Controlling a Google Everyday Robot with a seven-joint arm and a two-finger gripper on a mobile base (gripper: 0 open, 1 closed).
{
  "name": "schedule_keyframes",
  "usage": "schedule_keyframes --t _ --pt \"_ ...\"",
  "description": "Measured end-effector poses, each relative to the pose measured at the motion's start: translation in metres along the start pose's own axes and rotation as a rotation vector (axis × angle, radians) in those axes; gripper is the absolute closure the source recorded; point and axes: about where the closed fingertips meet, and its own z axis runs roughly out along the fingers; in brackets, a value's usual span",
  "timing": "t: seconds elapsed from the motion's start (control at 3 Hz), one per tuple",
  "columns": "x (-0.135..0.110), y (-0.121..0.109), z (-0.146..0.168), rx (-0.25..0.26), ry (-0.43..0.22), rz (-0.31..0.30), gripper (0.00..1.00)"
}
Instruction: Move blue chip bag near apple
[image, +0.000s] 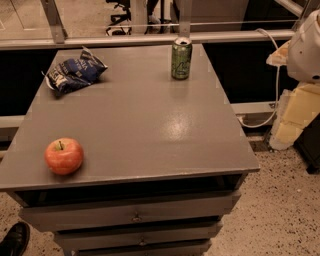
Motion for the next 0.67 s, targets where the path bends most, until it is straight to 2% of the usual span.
schedule_keyframes --t 0.33,0.67 --pt "-0.005 -0.003 0.003 0.002 -0.009 -0.005 0.00" --pt "-0.062 -0.035 0.038 0.012 -0.103 -0.058 0.00"
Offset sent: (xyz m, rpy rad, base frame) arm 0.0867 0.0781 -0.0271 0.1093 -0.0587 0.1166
